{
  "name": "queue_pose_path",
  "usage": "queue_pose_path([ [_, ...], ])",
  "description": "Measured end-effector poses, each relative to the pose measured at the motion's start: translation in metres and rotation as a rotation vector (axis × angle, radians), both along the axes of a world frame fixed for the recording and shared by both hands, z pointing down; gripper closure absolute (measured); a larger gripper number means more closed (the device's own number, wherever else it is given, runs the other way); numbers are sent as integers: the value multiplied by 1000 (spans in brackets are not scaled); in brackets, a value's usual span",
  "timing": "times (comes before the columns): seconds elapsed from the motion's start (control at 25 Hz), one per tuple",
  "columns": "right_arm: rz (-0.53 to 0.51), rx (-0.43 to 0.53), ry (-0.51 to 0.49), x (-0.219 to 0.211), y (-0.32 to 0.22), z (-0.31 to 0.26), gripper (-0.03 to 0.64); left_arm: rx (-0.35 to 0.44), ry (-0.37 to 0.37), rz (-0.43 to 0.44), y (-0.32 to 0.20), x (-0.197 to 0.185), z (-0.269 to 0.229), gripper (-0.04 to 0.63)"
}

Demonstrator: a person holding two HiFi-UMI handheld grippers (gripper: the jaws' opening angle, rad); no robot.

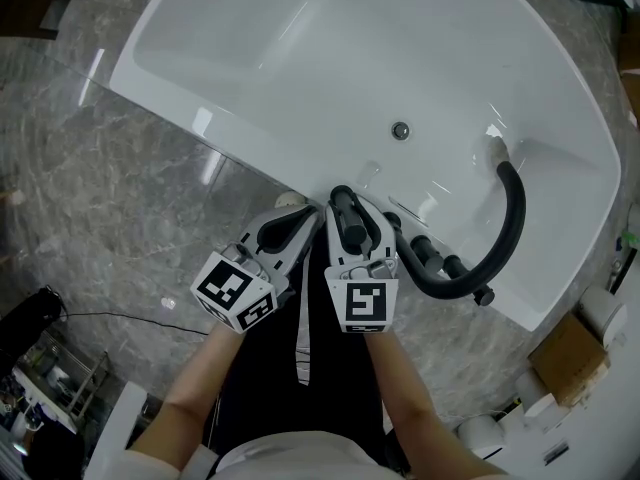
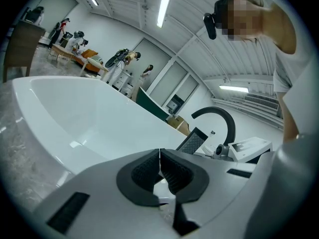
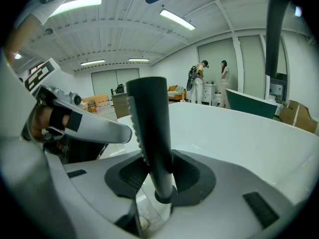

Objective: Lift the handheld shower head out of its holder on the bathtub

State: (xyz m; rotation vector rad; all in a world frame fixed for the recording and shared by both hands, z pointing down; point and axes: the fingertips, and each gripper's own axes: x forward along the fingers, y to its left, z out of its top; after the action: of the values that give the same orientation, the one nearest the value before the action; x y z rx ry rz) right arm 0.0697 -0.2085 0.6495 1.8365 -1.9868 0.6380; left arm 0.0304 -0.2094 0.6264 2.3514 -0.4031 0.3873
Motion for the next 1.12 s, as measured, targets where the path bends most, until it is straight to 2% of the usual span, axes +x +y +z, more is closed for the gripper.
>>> queue_pose_path([
  [0.56, -7, 30, 8, 2, -1, -25, 477, 38, 24, 10, -2, 5, -25, 583],
  [1.12, 1, 79, 4, 4, 6, -83, 477, 97, 44, 51, 4, 7, -76, 583],
])
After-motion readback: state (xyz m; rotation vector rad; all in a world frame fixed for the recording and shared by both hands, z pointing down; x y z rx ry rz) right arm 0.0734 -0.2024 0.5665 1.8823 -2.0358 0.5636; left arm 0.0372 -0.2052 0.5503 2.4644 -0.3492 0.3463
